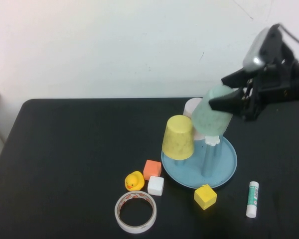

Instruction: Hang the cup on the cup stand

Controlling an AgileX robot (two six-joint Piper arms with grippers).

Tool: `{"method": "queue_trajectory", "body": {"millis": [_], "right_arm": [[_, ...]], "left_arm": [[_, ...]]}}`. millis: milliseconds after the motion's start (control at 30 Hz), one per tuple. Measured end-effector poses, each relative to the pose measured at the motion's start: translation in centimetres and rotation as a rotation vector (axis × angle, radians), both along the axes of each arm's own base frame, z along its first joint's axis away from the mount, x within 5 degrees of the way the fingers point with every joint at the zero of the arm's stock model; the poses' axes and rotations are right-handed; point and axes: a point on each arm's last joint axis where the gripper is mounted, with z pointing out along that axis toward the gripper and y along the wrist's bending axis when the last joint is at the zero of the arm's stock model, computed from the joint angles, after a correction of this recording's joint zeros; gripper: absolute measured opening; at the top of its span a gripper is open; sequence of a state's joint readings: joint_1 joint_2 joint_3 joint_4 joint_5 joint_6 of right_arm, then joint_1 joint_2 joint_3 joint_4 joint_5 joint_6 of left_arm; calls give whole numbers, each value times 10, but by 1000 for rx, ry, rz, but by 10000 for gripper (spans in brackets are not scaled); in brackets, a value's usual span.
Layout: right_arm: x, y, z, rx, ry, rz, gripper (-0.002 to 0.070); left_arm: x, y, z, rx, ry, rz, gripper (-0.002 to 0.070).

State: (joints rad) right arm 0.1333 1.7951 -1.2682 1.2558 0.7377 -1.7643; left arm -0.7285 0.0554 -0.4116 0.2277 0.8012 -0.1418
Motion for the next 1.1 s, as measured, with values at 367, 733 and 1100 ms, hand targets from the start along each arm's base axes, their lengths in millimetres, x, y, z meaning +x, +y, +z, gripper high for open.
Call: {"method": "queue_trajectory", "body": {"millis": [367,733,1100], "right_arm": [[8,14,-39,-55,15,89,531],[8,14,-42,-50,33,79,562],[-6,12,8,18,0,19,464]], "left_arm": [[0,0,0,5,-2,3,-1],[0,0,0,5,-2,3,-1],[0,0,0,5,-2,3,-1]]}}
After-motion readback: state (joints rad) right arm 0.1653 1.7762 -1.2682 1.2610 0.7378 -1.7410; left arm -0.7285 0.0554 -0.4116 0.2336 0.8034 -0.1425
